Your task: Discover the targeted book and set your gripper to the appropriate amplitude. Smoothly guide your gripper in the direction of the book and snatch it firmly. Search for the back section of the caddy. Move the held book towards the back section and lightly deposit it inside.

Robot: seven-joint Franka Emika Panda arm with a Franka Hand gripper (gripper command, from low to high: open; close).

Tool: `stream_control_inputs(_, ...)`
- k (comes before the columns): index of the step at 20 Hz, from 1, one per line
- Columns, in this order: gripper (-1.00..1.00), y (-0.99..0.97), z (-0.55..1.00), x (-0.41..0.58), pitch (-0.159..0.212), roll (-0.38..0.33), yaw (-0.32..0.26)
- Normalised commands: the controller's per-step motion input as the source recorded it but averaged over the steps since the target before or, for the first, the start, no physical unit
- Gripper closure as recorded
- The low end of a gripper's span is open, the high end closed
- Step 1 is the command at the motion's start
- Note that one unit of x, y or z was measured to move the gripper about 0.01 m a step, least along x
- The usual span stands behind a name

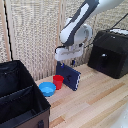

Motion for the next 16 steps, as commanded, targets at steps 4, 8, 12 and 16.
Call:
stream_control_inputs(4,-1.00,0.00,-0.19,0.182,0.046,-0.053,0.114)
stream_control_inputs(8,-1.00,-0.04,-0.20,0.111,0.093,-0.026,0.084)
stream_control_inputs(12,1.00,-0.25,-0.03,0.014,0.071,0.000,0.016)
stream_control_inputs(16,1.00,-0.23,0.00,0.000,0.005,0.000,-0.011)
